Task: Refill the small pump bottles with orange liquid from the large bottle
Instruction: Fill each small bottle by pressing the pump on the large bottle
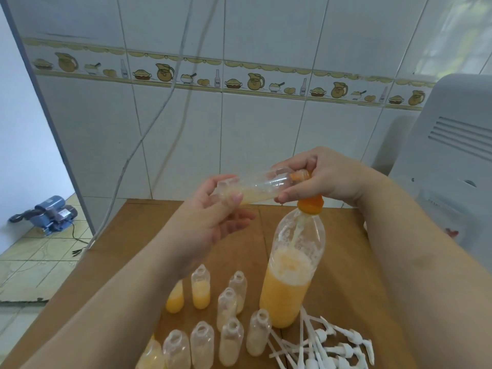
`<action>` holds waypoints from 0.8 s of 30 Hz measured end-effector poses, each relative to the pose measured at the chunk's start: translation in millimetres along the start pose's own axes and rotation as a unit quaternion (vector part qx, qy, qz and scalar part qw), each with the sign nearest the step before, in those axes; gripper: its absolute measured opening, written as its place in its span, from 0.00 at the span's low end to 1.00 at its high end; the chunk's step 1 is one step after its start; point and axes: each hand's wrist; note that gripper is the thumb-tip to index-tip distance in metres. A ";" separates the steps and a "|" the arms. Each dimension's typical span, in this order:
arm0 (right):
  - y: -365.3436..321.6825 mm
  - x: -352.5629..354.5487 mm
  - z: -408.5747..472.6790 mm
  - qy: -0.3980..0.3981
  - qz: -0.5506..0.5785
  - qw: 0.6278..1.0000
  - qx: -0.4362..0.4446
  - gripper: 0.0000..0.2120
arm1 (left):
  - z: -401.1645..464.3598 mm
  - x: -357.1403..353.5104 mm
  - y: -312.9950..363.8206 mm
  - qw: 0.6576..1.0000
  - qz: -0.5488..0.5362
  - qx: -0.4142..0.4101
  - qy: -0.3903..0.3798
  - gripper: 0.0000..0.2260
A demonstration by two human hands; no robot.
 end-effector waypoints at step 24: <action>-5.9 -11.0 -5.4 0.116 0.027 0.951 -0.285 0.23 | -4.9 -12.8 -9.6 0.981 0.101 -0.157 0.058 0.16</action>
Point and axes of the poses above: each hand's wrist, its own z-axis towards the middle knuckle, its own x-axis out of the back of the hand, y = z × x, and after that the axes turned 10 degrees about y, right-handed
